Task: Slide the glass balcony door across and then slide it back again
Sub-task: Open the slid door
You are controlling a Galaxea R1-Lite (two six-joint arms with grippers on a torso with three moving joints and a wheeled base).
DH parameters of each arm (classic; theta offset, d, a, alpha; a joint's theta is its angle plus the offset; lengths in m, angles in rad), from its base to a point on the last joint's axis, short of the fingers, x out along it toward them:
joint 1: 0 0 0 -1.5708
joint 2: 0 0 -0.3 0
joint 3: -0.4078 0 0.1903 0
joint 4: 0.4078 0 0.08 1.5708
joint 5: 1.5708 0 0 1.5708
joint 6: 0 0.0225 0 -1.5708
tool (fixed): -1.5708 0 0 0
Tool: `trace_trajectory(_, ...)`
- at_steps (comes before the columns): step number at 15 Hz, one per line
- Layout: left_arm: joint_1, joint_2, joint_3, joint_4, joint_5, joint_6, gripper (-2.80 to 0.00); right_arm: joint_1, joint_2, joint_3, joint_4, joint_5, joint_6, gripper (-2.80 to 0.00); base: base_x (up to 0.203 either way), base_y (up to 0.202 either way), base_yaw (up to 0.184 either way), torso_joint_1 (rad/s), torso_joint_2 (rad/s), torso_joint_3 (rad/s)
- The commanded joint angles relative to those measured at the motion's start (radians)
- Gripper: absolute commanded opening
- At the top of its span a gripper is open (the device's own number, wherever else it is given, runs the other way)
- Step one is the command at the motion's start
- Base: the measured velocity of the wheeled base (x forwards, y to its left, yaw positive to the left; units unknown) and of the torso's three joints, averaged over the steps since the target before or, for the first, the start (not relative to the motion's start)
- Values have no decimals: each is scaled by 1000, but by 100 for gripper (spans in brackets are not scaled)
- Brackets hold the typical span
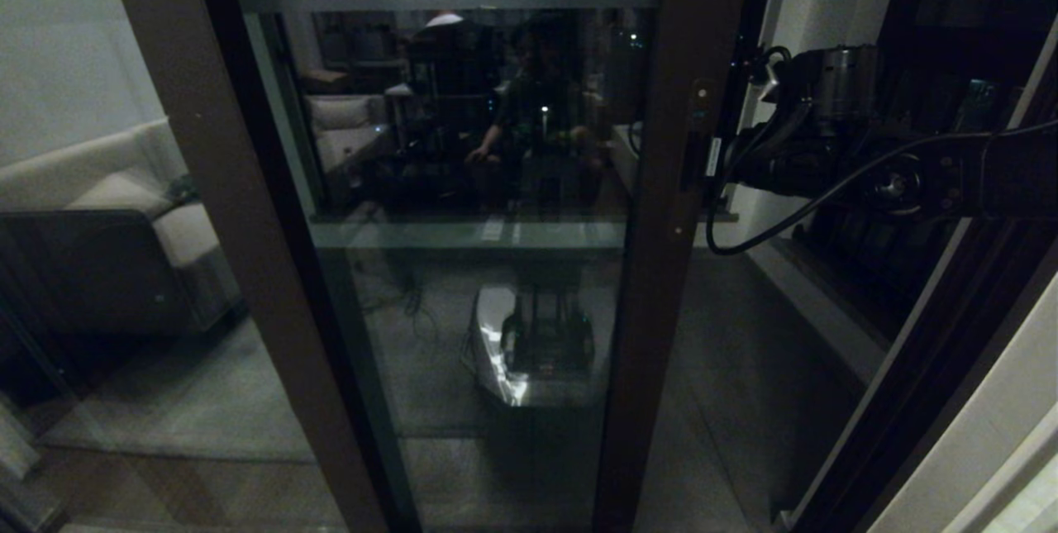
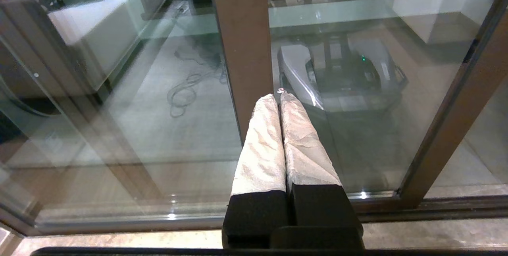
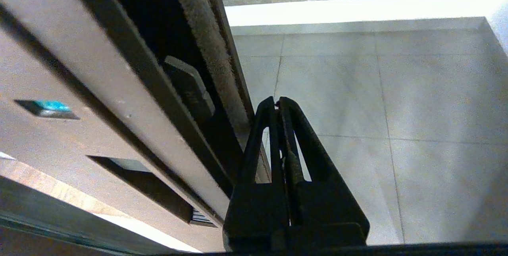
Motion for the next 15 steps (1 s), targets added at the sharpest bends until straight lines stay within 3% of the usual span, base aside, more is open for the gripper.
trace_trajectory(1, 2, 0, -1, 0, 0, 1, -280, 27, 0, -1, -4, 3, 1, -280, 0, 0, 0, 0, 0, 0)
trace_trajectory(4, 0, 0, 0, 0, 0, 1, -280, 52, 8, -21, -4, -35, 1, -280, 0, 0, 0, 0, 0, 0)
trace_trajectory(15, 1, 0, 0, 1, 0, 1, -280, 107, 66, -58, -4, -53, 2, -280, 0, 0, 0, 0, 0, 0)
